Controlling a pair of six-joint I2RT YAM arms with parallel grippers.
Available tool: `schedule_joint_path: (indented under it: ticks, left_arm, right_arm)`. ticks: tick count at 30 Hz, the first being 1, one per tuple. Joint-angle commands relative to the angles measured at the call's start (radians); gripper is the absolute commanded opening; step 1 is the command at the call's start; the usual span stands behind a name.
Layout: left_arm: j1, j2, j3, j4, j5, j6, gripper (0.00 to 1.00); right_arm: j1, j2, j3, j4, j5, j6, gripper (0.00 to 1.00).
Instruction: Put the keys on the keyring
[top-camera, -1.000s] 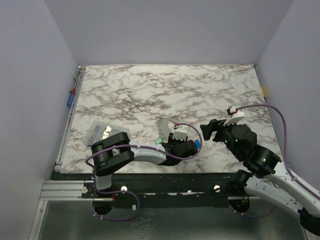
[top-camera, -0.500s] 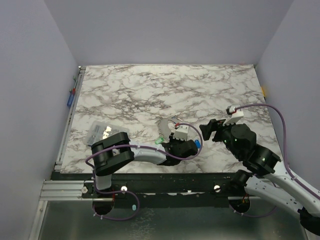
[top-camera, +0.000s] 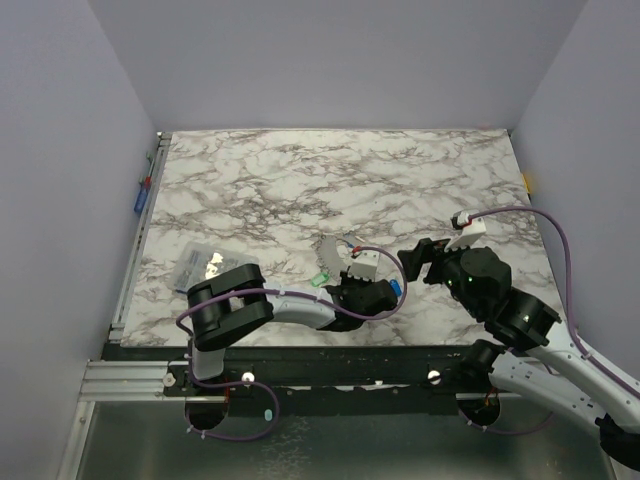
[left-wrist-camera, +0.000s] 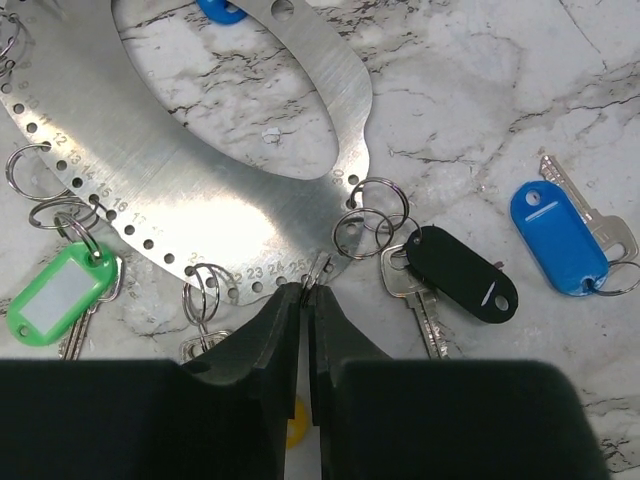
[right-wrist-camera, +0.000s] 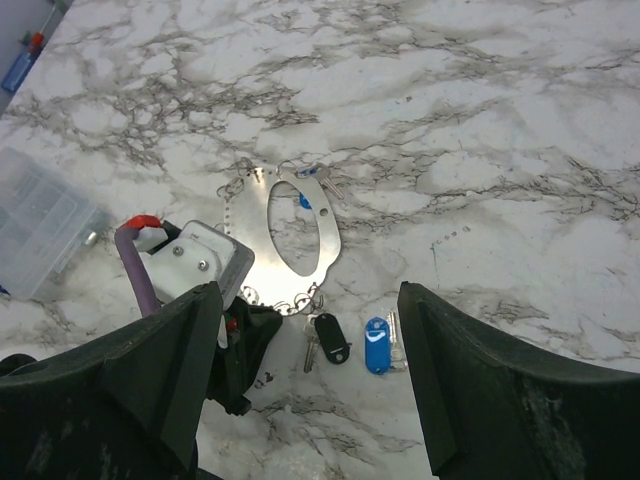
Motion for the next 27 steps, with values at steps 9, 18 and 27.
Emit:
schedule_joint_path:
  ticks: [9,18,27]
  left_arm:
    - [-0.001,-0.106,-0.144,0.241,-0.015,0.128,0.00]
    - [0.000,-0.360,-0.458,0.600,0.058,0.373,0.00]
    - [-0.001,-0.480,-0.614,0.727,0.104,0.479,0.00]
  right_arm:
    - [0.006,-0.001,0.021,-0.036,-0.008,0.013,0.80]
    - [0.006,-0.004,0.009,-0.021,-0.006,0.028,0.80]
    - [0.006,0.009,0.005,-0.002,-0.019,0.022,0.80]
